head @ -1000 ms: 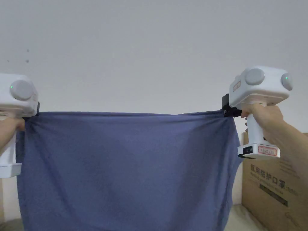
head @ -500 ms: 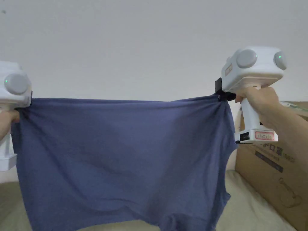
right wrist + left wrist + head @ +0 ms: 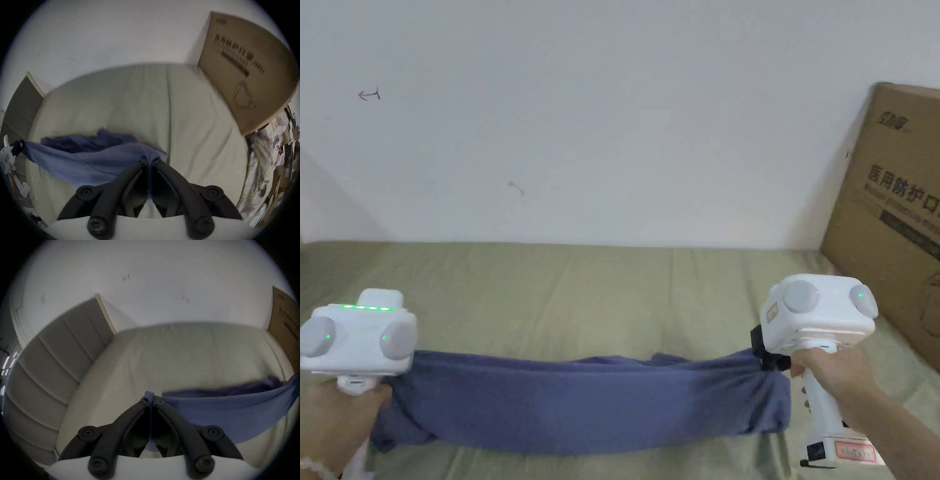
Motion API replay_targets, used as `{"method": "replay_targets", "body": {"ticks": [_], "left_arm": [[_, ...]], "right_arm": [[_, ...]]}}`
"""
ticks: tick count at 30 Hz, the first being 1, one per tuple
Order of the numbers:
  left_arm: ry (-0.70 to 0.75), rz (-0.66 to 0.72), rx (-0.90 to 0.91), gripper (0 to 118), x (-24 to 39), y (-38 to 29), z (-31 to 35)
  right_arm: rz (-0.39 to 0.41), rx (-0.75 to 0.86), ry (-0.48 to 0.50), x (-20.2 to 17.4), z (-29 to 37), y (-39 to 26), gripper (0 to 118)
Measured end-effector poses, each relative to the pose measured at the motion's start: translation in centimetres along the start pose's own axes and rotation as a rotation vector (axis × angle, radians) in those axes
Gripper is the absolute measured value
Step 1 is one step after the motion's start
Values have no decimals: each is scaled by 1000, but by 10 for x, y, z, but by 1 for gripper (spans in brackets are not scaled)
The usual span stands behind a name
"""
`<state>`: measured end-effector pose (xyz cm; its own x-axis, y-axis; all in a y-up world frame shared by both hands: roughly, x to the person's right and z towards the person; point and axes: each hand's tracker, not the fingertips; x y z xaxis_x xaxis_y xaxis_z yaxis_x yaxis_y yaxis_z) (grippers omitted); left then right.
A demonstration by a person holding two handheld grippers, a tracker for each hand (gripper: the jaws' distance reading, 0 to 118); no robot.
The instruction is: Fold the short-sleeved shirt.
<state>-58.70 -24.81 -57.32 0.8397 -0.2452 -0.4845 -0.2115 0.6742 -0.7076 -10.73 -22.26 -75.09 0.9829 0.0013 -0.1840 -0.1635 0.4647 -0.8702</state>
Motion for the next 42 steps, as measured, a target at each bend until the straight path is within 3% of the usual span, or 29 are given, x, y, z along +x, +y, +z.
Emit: {"method": "replay_targets", "body": {"ticks": [5,10,16,27,35,37,38,40,41,42], "left_arm": [[-20,-22,-55,1,-5,-45,-11],[-56,-13,-22,1,-27,-76,29],[-73,-48,14,1,-53,-146,108],[-99,-81,-56,1,-118,-315,231],[-115,-63,-82,2,-139,-373,262],[-111,-55,-83,16,-135,-374,263],[-114,-48,-89,41,-134,-373,263],[-116,-42,-95,80,-134,-373,263],[-128,-33,-97,93,-133,-374,264],[-133,-26,-94,96,-133,-374,267]], "right_arm": [[2,-52,6,7,-27,-34,5],[-20,-14,61,20,5,-80,5],[38,24,84,32,63,-186,5],[7,-2,162,61,153,-412,5],[-30,-46,181,73,158,-474,5],[-61,-25,191,75,158,-472,8],[-65,-20,187,74,159,-471,22],[-46,-5,164,71,165,-467,47],[-11,12,128,71,168,-466,62],[13,23,100,70,172,-466,64]]}}
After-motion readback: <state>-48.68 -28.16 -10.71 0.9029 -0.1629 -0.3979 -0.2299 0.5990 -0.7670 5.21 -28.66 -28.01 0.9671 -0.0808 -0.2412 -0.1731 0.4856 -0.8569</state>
